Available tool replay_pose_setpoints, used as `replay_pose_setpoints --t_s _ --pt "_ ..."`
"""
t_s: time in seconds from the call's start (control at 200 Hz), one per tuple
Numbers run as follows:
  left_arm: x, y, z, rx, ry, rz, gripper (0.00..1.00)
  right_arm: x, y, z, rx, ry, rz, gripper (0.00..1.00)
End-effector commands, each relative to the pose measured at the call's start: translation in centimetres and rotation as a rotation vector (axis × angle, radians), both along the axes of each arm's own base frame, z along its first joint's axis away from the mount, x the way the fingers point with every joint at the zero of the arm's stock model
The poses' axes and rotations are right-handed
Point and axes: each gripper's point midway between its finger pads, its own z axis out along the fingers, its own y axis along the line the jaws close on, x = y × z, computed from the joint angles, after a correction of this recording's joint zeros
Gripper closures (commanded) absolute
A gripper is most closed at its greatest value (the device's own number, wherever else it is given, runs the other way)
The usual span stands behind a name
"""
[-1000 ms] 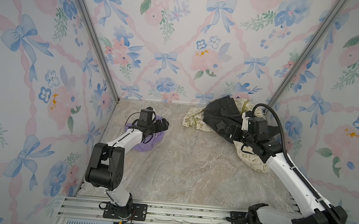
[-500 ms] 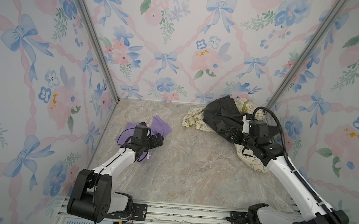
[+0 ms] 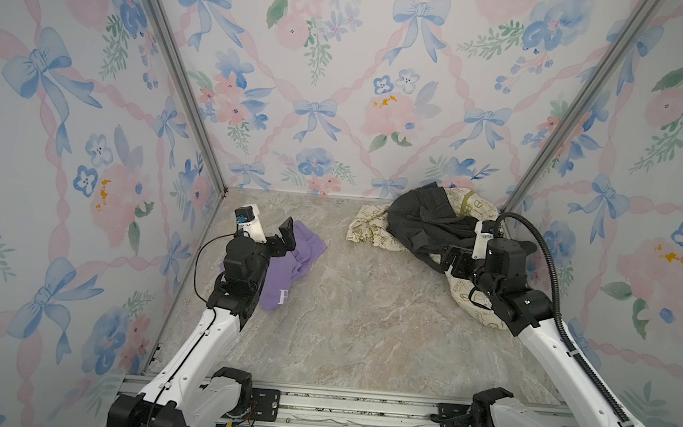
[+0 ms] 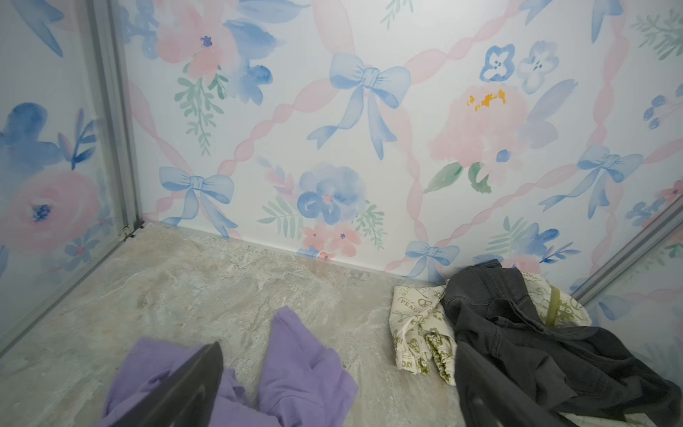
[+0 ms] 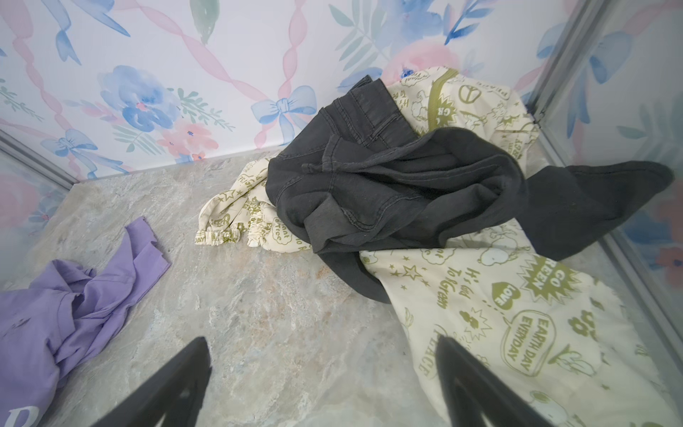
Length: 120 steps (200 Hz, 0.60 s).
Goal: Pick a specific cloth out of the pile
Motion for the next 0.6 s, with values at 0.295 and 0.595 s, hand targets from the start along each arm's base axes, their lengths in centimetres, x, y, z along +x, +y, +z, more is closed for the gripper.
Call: replay_pose_setpoints --t_s 0.295,0.595 --pt "0.3 2.5 -6.4 0.065 0.11 0.067 0.02 -3.6 -6.8 -2.6 -0.195 -0.004 -0.173 0.03" --pt "2.2 2.2 -11.8 0.001 0.268 0.031 0.02 -4.2 -7.6 -5.4 -0.183 -0.004 -0.203 0.03"
